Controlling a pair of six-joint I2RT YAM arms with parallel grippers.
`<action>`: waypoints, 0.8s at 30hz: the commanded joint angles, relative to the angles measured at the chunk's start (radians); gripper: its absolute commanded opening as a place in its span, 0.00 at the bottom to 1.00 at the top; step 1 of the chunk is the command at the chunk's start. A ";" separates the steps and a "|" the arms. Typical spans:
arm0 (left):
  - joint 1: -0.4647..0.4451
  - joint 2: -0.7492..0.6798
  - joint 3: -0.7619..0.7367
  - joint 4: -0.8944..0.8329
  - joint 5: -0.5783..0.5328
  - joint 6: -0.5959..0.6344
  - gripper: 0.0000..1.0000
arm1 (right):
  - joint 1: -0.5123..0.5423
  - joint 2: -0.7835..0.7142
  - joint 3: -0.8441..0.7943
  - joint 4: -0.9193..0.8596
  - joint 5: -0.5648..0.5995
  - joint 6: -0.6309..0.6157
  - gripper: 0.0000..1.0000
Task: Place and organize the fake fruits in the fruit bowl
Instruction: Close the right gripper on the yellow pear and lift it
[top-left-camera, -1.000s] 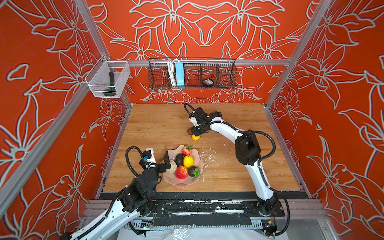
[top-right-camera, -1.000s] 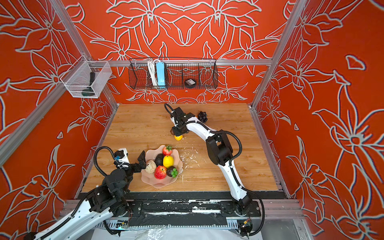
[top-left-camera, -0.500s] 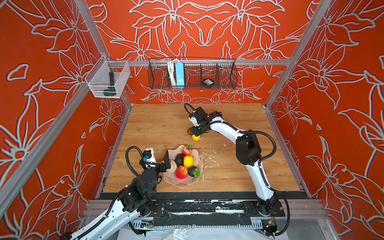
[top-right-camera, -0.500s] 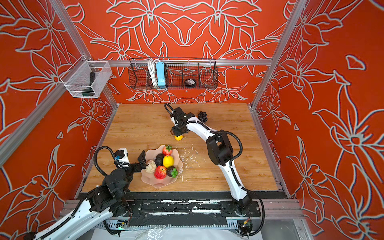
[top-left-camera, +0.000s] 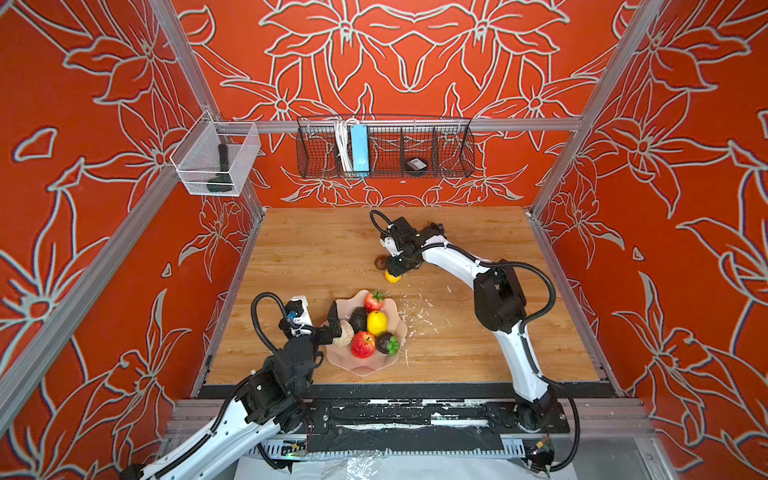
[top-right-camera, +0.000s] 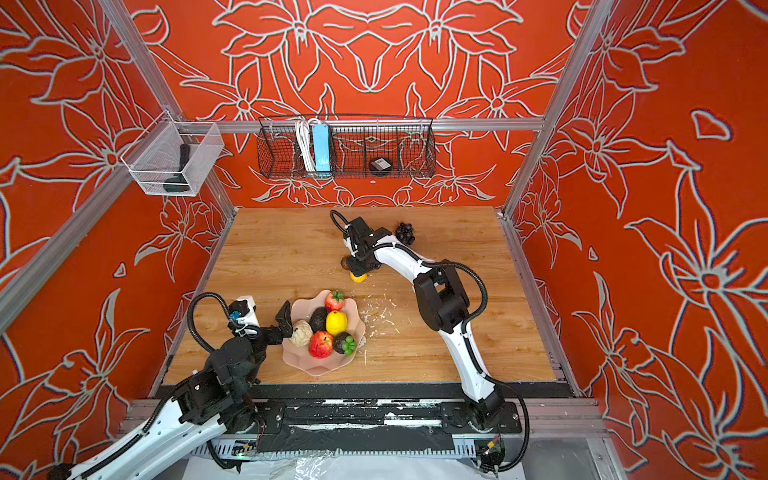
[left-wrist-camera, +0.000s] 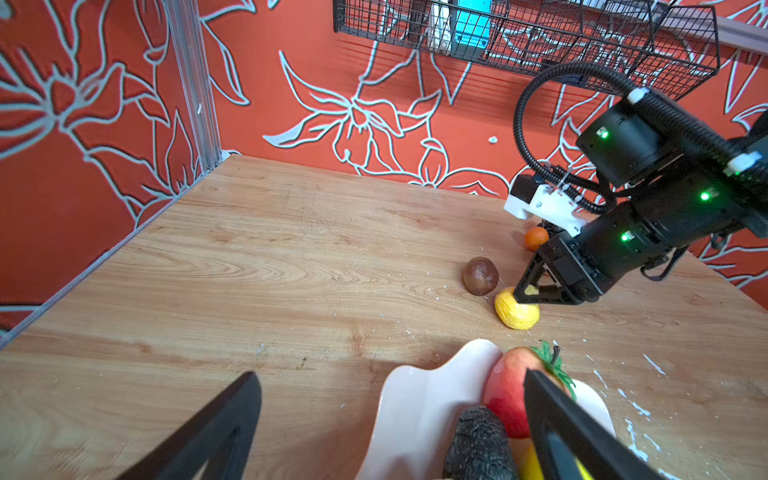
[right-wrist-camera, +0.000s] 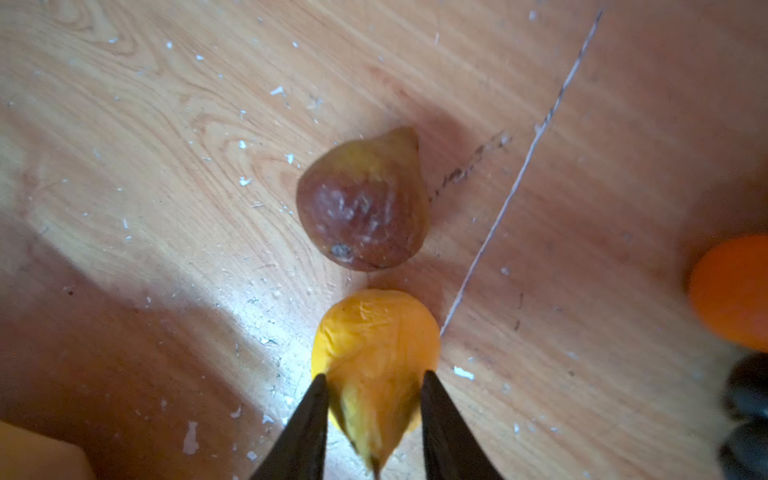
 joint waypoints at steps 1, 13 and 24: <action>0.006 0.000 0.016 0.017 -0.014 -0.019 0.98 | -0.005 -0.024 -0.024 0.001 -0.005 -0.010 0.45; 0.005 -0.002 0.018 0.014 -0.014 -0.018 0.98 | -0.005 0.051 0.031 -0.010 -0.024 -0.004 0.66; 0.005 -0.002 0.020 0.014 -0.011 -0.019 0.98 | -0.005 0.092 0.078 -0.033 -0.015 -0.007 0.64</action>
